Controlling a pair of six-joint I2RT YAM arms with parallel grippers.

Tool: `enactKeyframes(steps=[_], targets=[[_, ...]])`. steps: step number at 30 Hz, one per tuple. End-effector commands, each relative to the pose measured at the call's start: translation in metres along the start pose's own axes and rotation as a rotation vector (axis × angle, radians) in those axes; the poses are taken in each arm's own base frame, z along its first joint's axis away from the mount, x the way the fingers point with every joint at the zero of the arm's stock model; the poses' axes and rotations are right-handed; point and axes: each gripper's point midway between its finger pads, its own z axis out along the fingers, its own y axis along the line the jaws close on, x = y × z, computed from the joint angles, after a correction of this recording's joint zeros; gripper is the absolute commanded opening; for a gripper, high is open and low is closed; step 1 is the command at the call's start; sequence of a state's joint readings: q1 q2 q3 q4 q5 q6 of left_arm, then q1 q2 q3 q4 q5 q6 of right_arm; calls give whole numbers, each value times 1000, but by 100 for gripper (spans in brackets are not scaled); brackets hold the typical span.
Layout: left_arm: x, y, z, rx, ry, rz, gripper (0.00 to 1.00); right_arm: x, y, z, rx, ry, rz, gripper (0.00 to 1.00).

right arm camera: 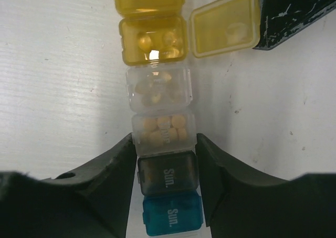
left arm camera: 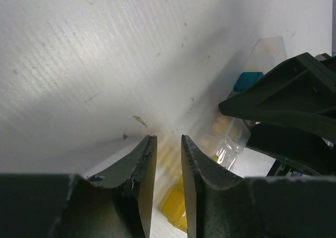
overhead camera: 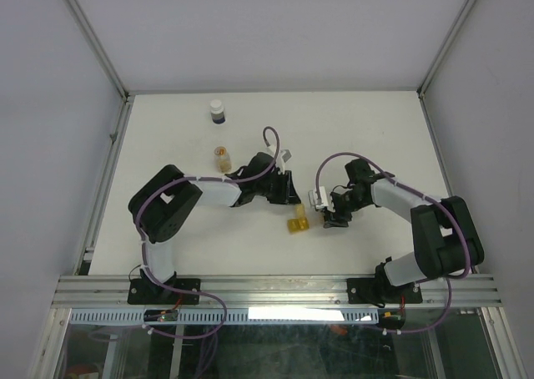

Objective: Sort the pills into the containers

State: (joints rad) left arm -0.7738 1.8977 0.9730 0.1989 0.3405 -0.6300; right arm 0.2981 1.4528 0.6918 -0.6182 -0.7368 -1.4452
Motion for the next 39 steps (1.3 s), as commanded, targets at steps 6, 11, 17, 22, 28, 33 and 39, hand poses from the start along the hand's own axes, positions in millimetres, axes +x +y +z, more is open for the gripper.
enactKeyframes(steps=[6, 11, 17, 22, 28, 33, 39], targets=[[-17, -55, -24, 128, -71, 68, 25, 3, -10, 2, 13, 40, 15, 44], [-9, -63, -30, 154, -54, 76, 24, 4, -10, 3, 11, 47, 21, 42], [5, -62, -30, 153, -28, 63, 21, 4, -11, 3, 15, 53, 26, 42], [11, -63, -29, 155, -12, 54, 14, 4, -11, 3, 16, 54, 29, 42], [16, -73, -29, 160, -4, 72, 9, 5, -12, 3, 17, 61, 37, 42], [15, -75, -32, 141, -5, 80, 5, 6, -12, 3, 17, 64, 38, 42], [15, -80, -36, 131, -13, 92, 4, 5, -11, 3, 17, 65, 38, 42]])
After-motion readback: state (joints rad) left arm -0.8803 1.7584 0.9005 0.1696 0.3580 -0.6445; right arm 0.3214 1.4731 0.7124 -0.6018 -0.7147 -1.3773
